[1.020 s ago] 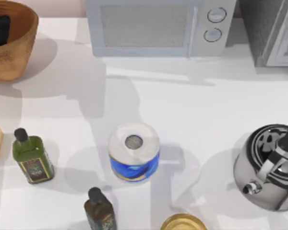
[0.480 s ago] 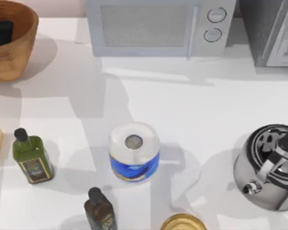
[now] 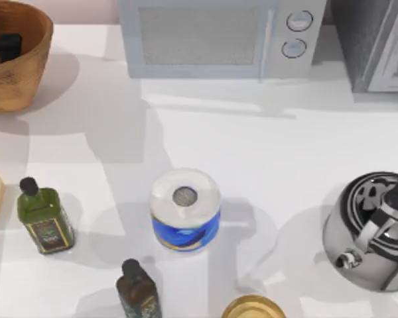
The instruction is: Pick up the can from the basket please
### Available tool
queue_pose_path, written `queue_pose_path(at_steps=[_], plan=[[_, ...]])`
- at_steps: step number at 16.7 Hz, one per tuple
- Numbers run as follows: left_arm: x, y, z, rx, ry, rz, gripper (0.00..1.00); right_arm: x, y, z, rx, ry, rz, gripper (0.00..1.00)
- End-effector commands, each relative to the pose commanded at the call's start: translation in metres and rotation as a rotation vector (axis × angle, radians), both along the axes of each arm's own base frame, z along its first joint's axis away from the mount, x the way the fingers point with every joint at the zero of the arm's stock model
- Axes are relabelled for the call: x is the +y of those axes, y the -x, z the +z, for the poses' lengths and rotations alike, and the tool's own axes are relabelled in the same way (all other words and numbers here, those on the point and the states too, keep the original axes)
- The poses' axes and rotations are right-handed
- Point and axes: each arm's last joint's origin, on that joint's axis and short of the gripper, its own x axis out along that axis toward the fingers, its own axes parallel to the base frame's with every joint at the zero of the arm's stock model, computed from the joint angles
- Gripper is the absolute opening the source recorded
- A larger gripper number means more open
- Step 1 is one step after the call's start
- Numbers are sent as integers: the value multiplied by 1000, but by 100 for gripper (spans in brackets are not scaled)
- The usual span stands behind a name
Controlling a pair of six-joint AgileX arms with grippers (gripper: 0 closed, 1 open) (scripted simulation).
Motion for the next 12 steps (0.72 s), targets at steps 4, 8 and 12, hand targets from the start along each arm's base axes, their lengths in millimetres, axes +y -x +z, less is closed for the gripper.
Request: queue_pose_path(at_steps=[4,8,12], plan=[[0,0,0,0,0,0,70,0,0,0,0,0,0,100],[0,0,0,0,0,0,40,0,0,0,0,0,0,100],[0,0,0,0,0,0,10,0,0,0,0,0,0,100]])
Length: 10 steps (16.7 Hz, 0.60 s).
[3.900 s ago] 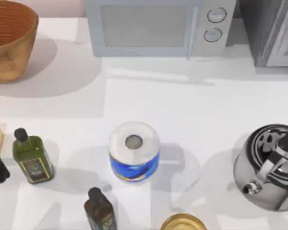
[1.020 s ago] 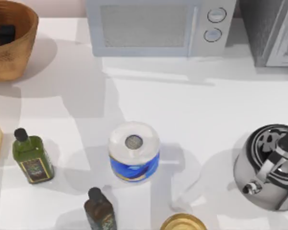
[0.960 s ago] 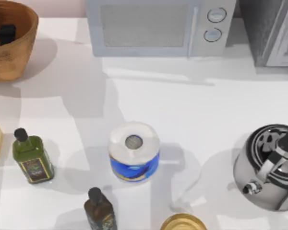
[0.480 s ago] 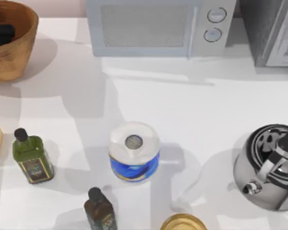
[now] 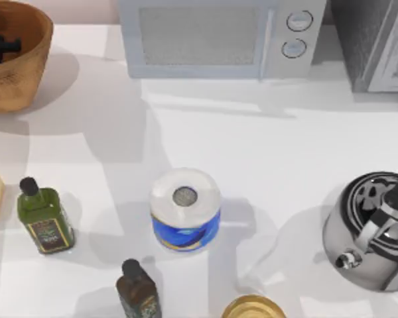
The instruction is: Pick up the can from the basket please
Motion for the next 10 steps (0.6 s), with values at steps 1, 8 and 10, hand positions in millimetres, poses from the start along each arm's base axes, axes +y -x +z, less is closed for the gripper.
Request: queue_pose_path(at_steps=[1,8,10], plan=[[0,0,0,0,0,0,2,0,0,0,0,0,0,100],[0,0,0,0,0,0,0,0,0,0,0,0,0,100],[2,0,18,-39,-13,0,0,0,0,0,0,0,0,100]])
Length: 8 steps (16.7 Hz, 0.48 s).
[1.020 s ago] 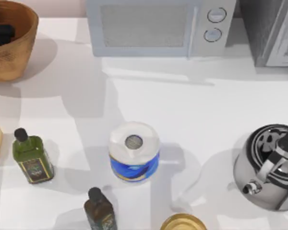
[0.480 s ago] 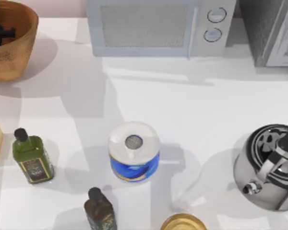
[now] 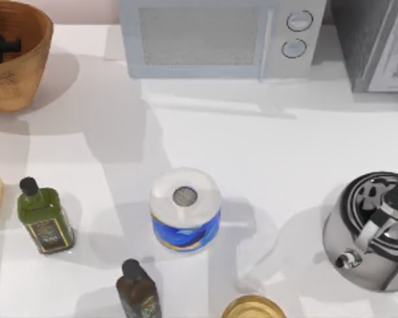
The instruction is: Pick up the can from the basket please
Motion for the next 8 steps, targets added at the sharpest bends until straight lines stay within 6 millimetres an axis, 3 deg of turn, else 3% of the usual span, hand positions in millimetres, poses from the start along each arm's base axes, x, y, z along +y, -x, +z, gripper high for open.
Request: queue_pose_path(at_steps=[4,8], plan=[[0,6,15,-33,-12,19,0,0,0,0,0,0,0,100],[-9,34,65,-149,-45,58,0,0,0,0,0,0,0,100]])
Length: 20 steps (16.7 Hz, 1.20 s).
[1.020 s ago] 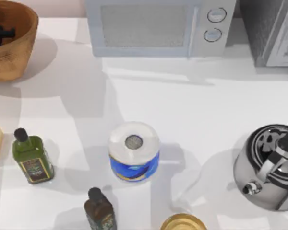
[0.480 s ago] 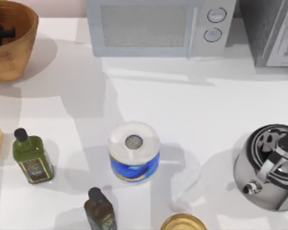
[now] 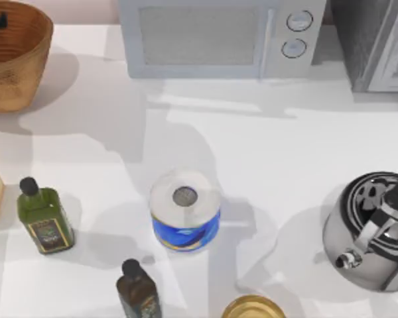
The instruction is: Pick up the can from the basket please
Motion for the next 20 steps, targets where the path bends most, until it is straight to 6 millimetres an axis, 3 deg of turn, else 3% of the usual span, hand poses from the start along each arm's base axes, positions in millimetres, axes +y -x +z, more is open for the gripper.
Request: queue_pose_path(at_steps=[2,4,7,9,11,14,17,20], plan=[[-10,29,35,-90,-19,15,0,0,0,0,0,0,0,100],[-22,70,72,-202,-35,25,0,0,0,0,0,0,0,100],[-42,152,112,-395,-51,31,0,0,0,0,0,0,0,100],[-53,212,121,-529,-55,31,0,0,0,0,0,0,0,100],[-63,269,112,-658,-53,28,0,0,0,0,0,0,0,100],[-72,335,74,-826,-44,18,0,0,0,0,0,0,0,100],[-76,371,23,-953,-31,2,0,0,0,0,0,0,0,100],[-79,384,-21,-1032,-19,-16,0,0,0,0,0,0,0,100]])
